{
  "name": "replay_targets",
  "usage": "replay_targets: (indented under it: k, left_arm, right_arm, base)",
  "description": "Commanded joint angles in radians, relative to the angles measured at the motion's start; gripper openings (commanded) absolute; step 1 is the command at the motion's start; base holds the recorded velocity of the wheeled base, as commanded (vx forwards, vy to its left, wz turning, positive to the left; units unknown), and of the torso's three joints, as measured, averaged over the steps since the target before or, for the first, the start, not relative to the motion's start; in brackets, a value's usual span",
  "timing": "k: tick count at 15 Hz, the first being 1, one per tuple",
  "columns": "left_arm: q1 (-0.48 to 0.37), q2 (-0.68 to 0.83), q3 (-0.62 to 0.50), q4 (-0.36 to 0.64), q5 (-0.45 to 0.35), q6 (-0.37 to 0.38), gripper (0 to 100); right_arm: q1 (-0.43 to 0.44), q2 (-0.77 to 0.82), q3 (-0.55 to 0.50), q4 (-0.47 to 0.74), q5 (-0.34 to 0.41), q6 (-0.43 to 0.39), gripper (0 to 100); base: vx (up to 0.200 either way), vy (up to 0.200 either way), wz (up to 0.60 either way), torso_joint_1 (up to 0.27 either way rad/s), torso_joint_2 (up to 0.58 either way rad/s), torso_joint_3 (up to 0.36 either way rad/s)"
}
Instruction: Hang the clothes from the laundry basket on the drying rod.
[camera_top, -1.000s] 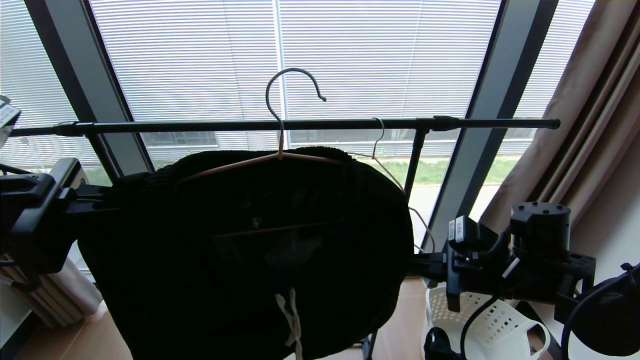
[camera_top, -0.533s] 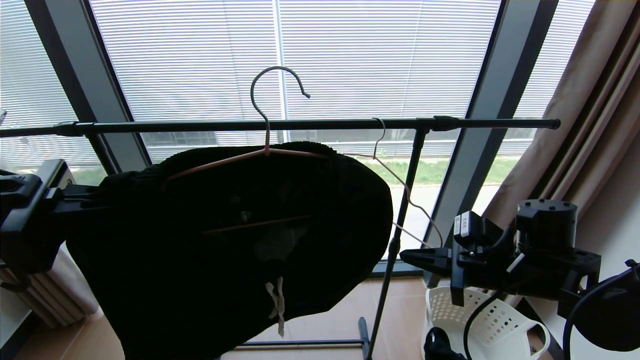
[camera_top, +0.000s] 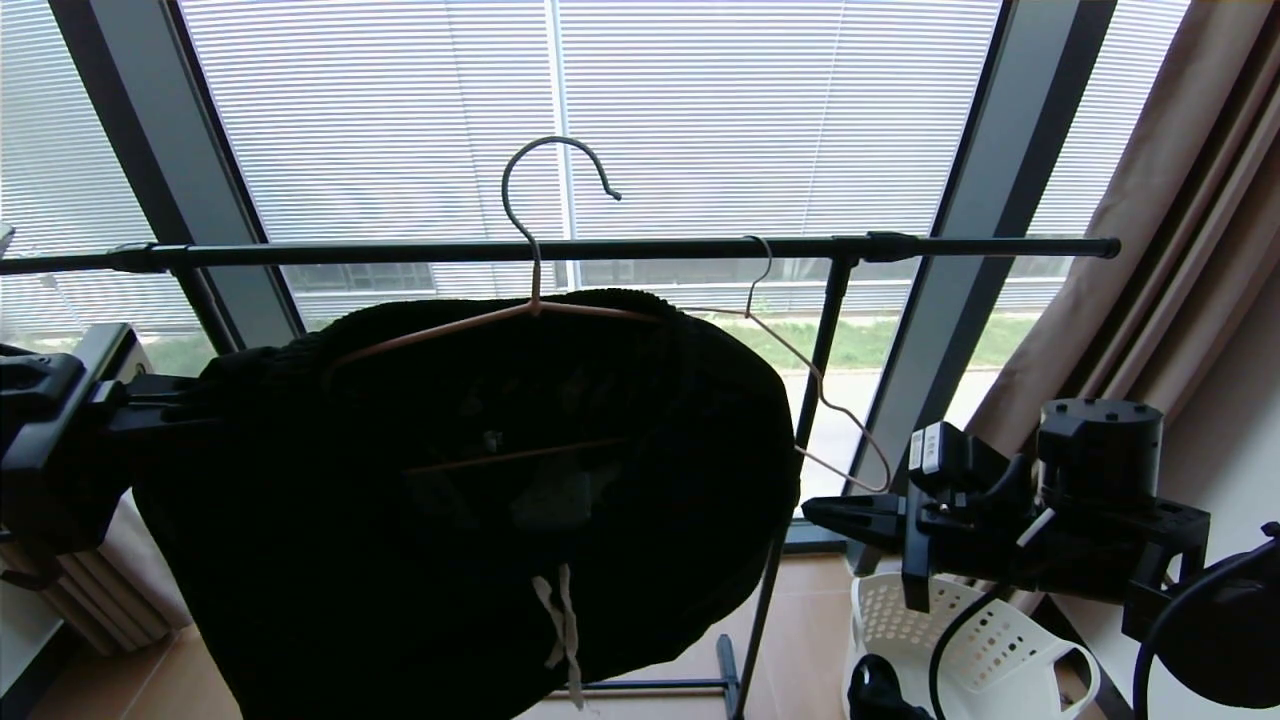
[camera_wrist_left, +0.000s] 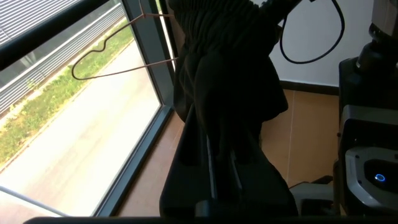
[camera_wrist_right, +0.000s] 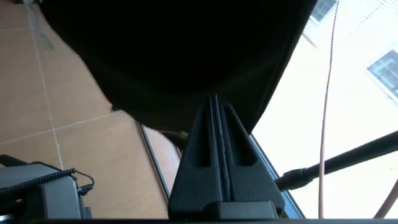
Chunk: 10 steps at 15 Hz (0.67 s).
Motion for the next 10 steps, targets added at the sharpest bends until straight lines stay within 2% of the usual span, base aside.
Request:
replay_targets:
  k: [1, 7, 10]
  left_arm:
    - [-0.001, -0.009, 0.004, 0.0, 0.0, 0.0, 0]
    - [-0.025, -0.032, 0.025, 0.001, 0.0, 0.0, 0]
    - [-0.095, -0.044, 0.041, 0.001, 0.0, 0.0, 0]
  right_arm:
    - [-0.001, -0.007, 0.0, 0.0, -0.001, -0.001, 100]
    - [-0.018, 0.043, -0.032, -0.001, 0.004, 0.006, 100]
    - [-0.005, 0.107, -0.049, -0.012, 0.002, 0.01, 100]
  base:
    - [0.0, 0.0, 0.0, 0.0, 0.0, 0.0]
    - [0.0, 0.0, 0.0, 0.0, 0.0, 0.0]
    - [0.0, 0.0, 0.0, 0.0, 0.0, 0.0]
